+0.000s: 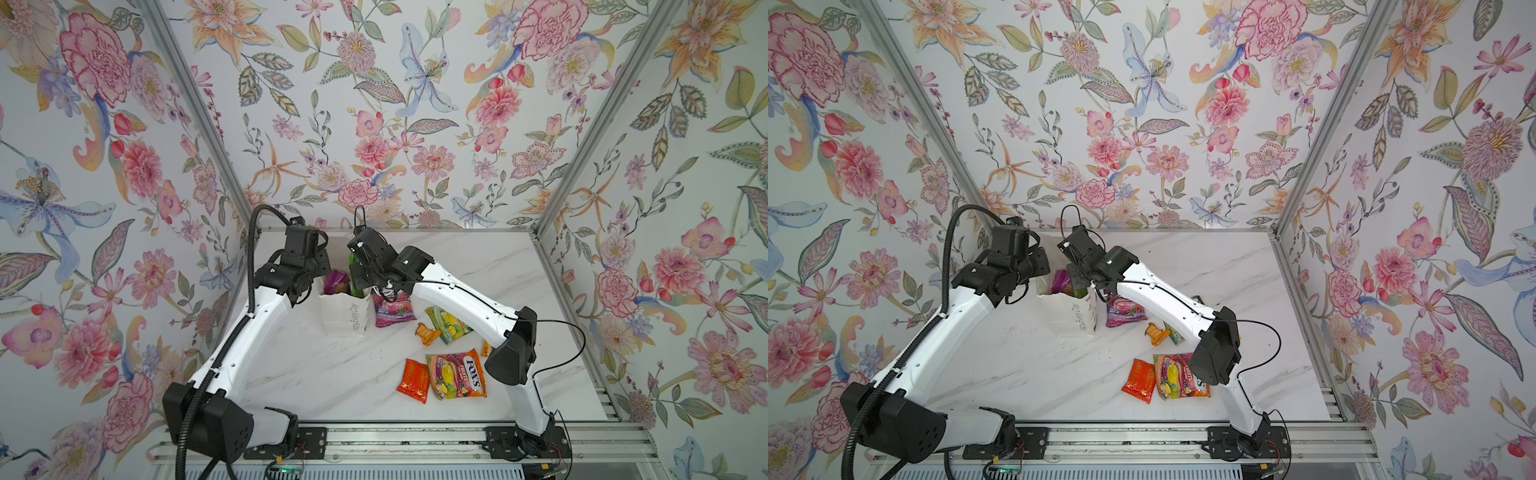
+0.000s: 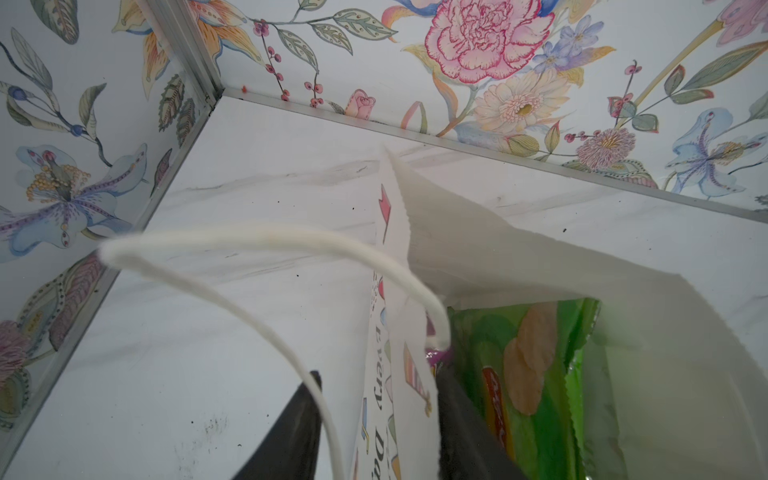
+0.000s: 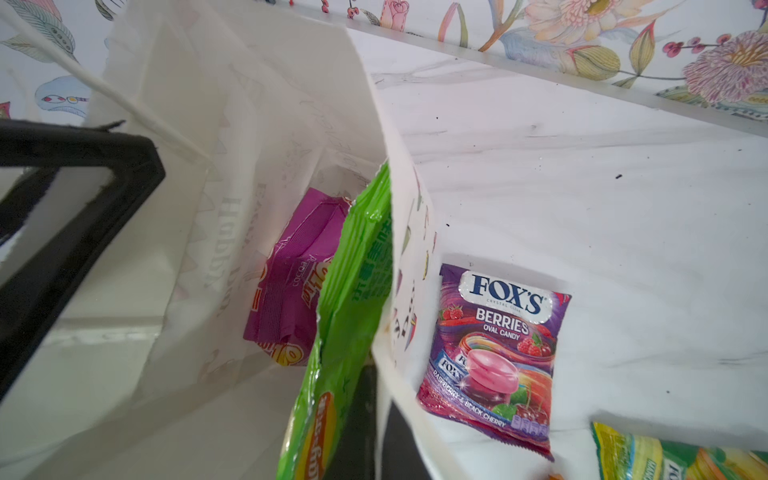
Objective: Place the snacks into the paper bag
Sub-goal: 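Open the right gripper and raise it out of the paper bag, then move the right gripper down onto the green Fox's Spring Tea pack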
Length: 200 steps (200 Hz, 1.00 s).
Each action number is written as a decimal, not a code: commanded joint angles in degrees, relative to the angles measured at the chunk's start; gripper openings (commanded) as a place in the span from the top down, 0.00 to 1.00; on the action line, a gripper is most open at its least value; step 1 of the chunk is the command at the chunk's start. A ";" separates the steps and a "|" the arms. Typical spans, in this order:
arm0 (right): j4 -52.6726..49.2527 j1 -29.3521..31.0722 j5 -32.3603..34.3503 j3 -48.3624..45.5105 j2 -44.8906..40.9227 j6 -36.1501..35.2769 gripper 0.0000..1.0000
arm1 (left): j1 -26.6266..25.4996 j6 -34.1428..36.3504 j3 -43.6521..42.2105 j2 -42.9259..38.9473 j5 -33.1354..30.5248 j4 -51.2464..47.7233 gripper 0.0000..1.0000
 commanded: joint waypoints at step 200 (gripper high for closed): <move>-3.35 -4.01 -4.74 6.80 1.42 -2.83 0.68 | -3.47 -10.67 -9.40 -6.16 4.59 7.87 1.00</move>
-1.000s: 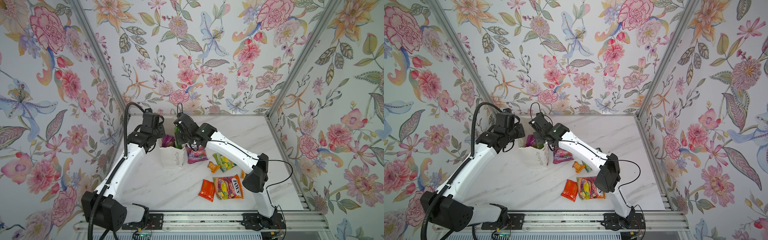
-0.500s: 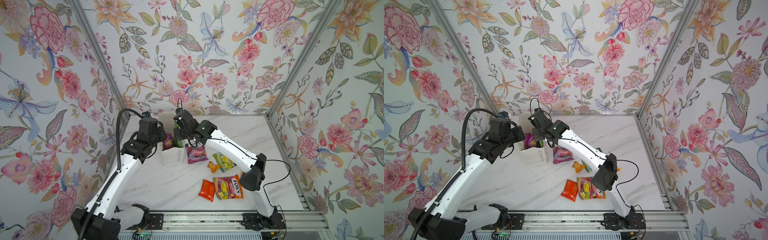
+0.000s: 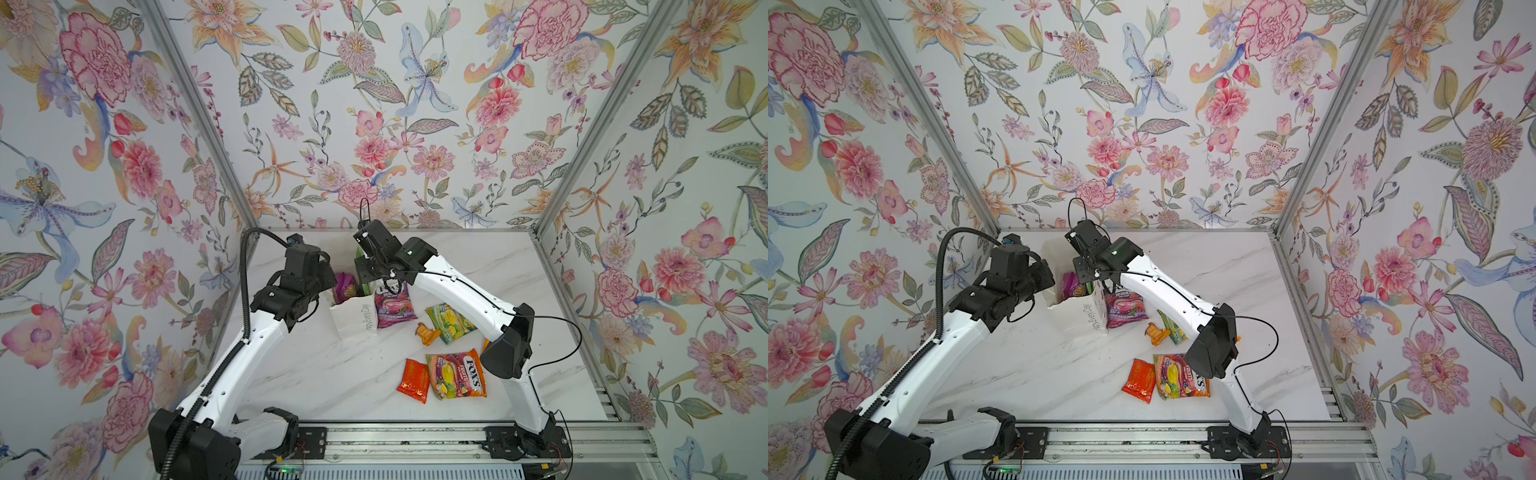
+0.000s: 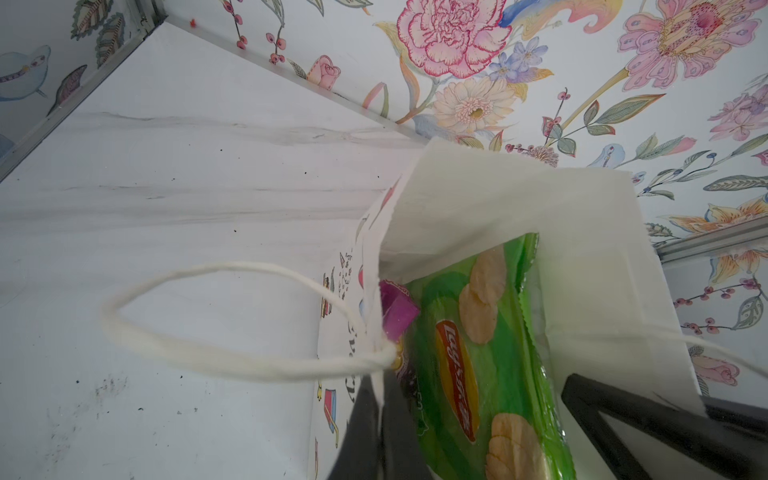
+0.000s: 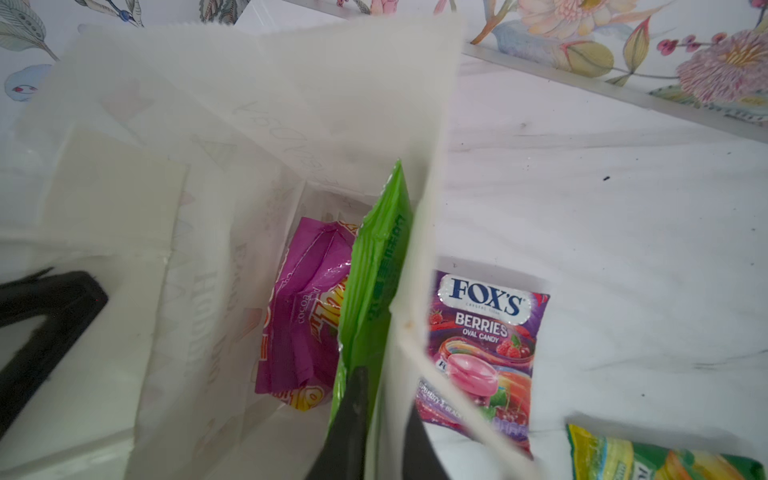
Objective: Place the snacks into the paper bag
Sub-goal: 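Move the right gripper down onto the green Fox's Spring Tea pack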
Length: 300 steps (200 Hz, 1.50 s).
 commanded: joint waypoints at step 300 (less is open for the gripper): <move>19.92 -35.69 -14.61 -76.67 -53.06 0.08 0.07 | 1.49 13.76 2.96 -0.19 -0.05 3.56 1.00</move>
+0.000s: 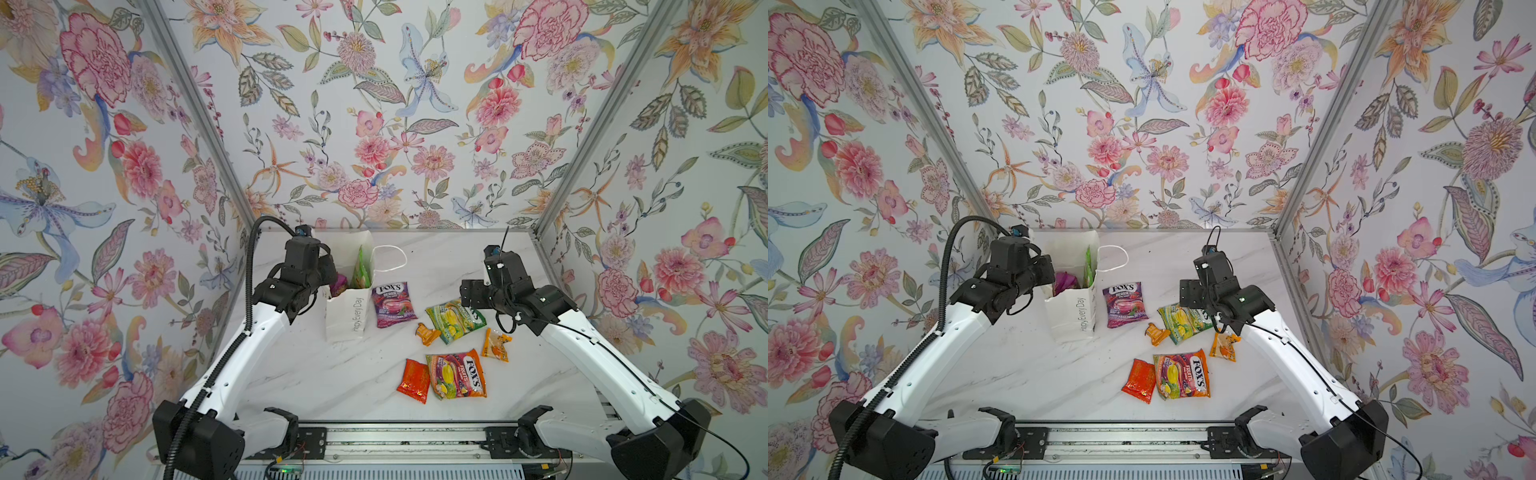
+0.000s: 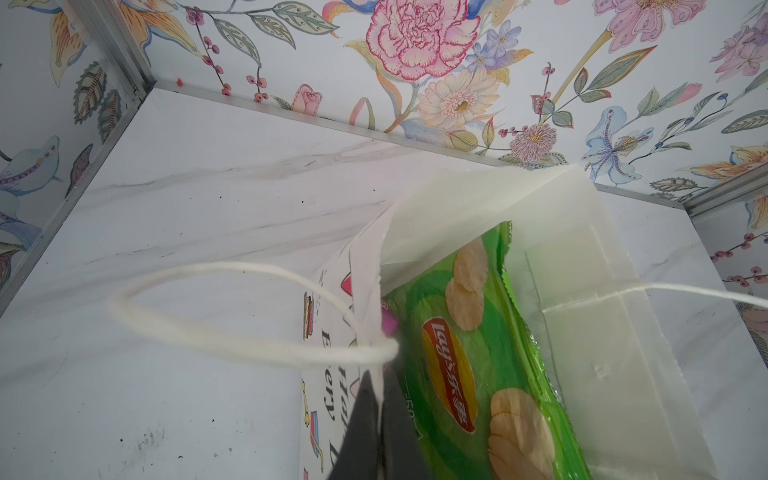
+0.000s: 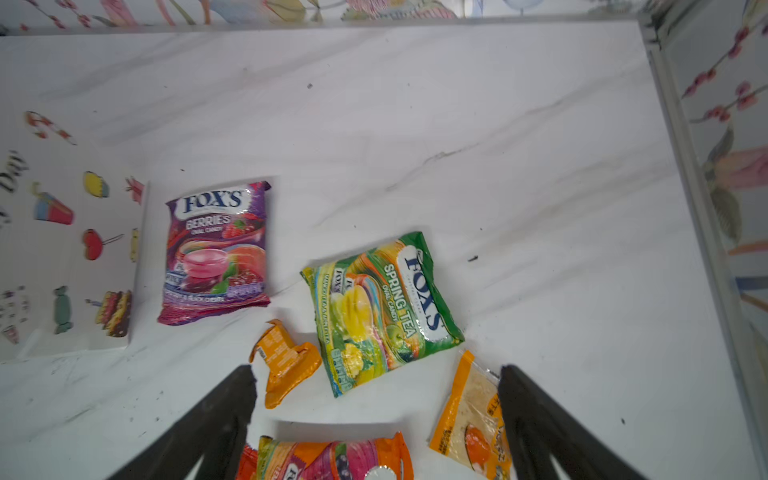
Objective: Place the snacks into the paper bag
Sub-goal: 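Move the right gripper down onto the green Fox's Spring Tea pack, then close the right gripper on the edge of the Fox's Spring Tea pack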
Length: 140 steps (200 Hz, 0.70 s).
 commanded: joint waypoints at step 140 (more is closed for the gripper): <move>6.13 -15.83 -19.14 6.44 33.01 -6.03 0.17 | 0.54 4.03 -2.24 -2.71 -1.13 5.27 1.00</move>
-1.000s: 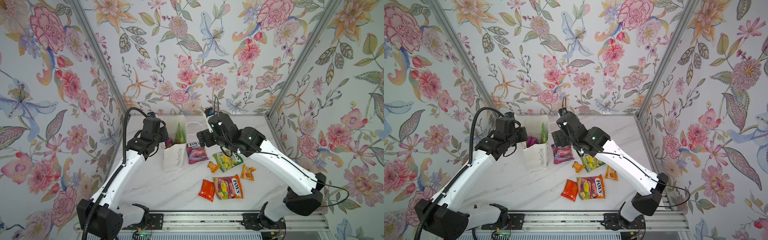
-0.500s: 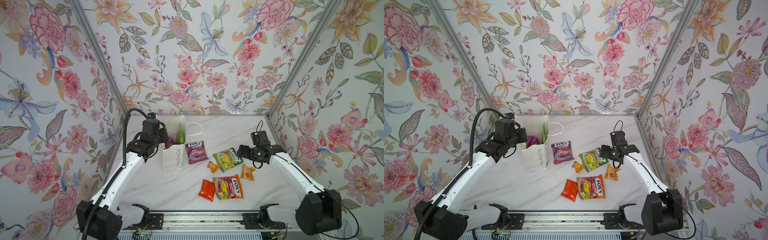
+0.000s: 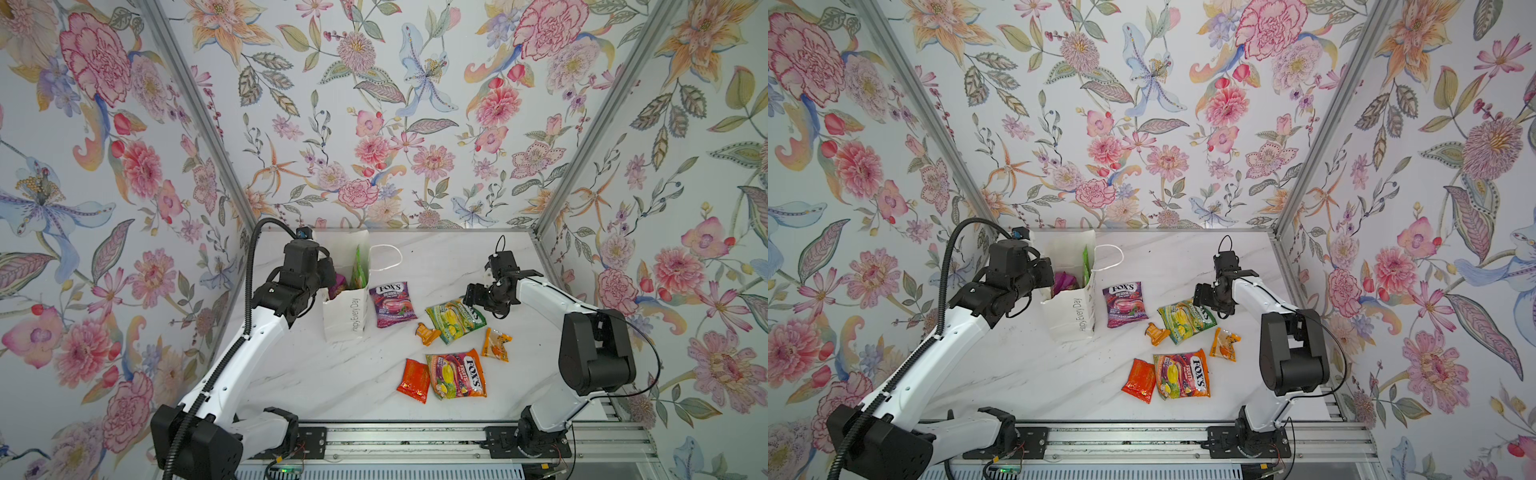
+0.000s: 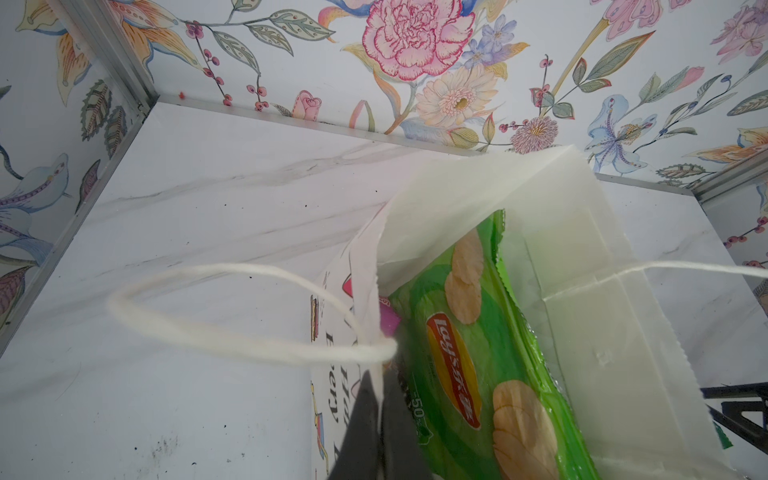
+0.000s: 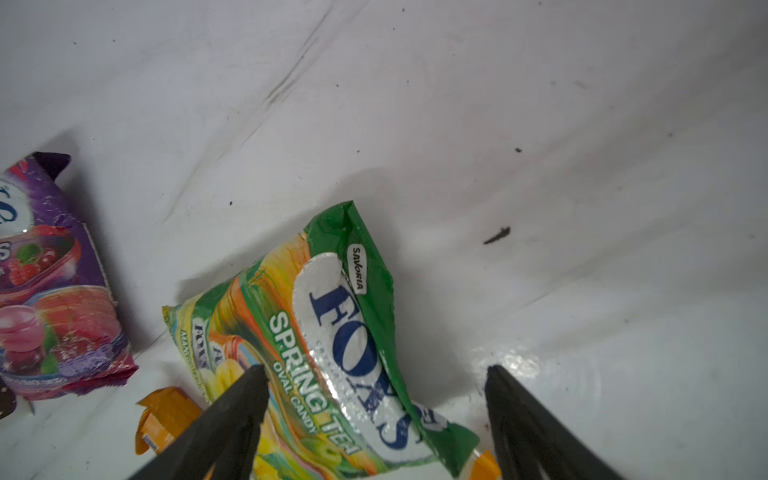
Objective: Place the snacks into the paper bag
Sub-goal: 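Close the right gripper on the edge of the Fox's Spring Tea pack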
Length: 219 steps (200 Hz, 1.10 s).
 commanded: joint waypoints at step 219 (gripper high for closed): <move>8.76 -4.62 -6.26 -11.77 -2.36 3.49 1.00 | 0.69 1.82 -0.59 -0.39 -2.15 3.89 1.00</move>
